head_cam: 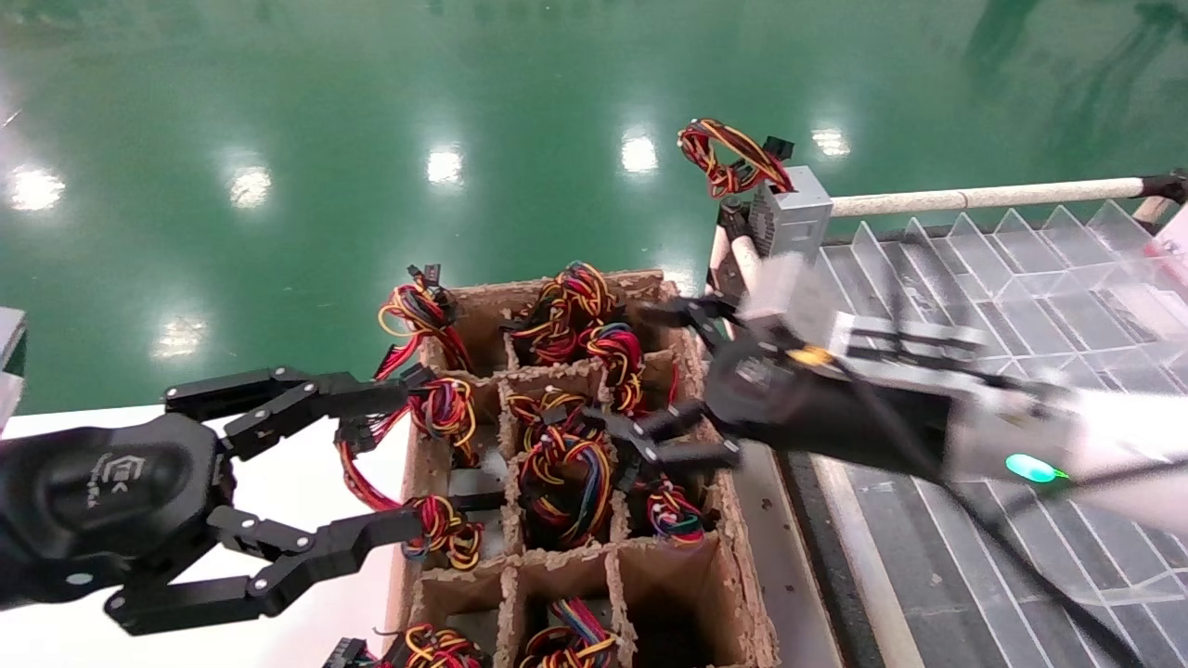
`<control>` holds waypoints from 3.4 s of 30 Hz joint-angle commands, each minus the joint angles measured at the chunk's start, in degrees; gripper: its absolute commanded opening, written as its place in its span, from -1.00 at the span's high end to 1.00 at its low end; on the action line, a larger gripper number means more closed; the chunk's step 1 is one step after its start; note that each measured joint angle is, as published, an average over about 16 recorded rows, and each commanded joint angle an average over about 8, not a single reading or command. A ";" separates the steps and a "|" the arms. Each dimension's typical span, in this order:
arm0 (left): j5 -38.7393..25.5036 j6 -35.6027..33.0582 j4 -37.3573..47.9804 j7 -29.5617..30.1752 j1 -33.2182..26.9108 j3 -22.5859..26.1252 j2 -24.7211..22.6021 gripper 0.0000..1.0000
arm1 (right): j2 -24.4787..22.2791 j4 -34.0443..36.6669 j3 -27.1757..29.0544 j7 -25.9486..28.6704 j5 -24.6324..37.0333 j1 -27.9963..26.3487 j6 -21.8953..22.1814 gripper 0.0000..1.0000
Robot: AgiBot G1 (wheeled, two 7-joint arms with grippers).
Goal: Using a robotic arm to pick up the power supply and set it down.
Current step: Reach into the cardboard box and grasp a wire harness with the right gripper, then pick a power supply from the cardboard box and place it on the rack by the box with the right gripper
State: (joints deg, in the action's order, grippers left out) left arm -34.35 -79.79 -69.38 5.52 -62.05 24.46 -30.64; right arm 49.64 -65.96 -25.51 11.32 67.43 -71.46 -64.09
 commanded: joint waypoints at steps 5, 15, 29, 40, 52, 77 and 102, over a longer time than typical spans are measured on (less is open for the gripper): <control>0.00 0.00 0.00 0.00 0.00 0.00 0.00 1.00 | 5.45 4.55 -3.30 0.83 7.96 -3.56 6.40 0.65; 0.00 0.00 0.00 0.00 0.00 0.00 0.00 1.00 | 5.39 3.61 -5.21 4.63 12.70 -5.32 8.38 1.00; 0.00 0.00 0.00 0.00 0.00 0.00 0.00 1.00 | 6.20 4.54 -6.44 5.97 14.53 -5.50 8.71 1.00; 0.00 0.00 0.00 0.00 0.00 0.00 0.00 1.00 | 6.58 4.00 -7.10 6.49 16.09 -5.37 9.67 1.00; 0.00 0.00 0.00 0.00 0.00 0.00 0.00 1.00 | 5.62 1.50 -7.42 8.77 17.21 -4.96 10.20 1.00; 0.00 0.00 0.00 0.00 0.00 0.00 0.00 1.00 | -4.14 -9.14 2.57 7.13 10.10 -17.37 8.08 1.00; 0.00 0.00 0.00 0.00 0.00 0.00 0.00 1.00 | -8.42 3.87 1.54 0.26 19.44 -25.10 7.54 1.00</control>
State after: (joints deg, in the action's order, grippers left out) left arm -34.35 -79.79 -69.38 5.52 -62.05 24.46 -30.64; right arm 41.84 -61.58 -24.06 11.34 86.86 -96.64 -56.31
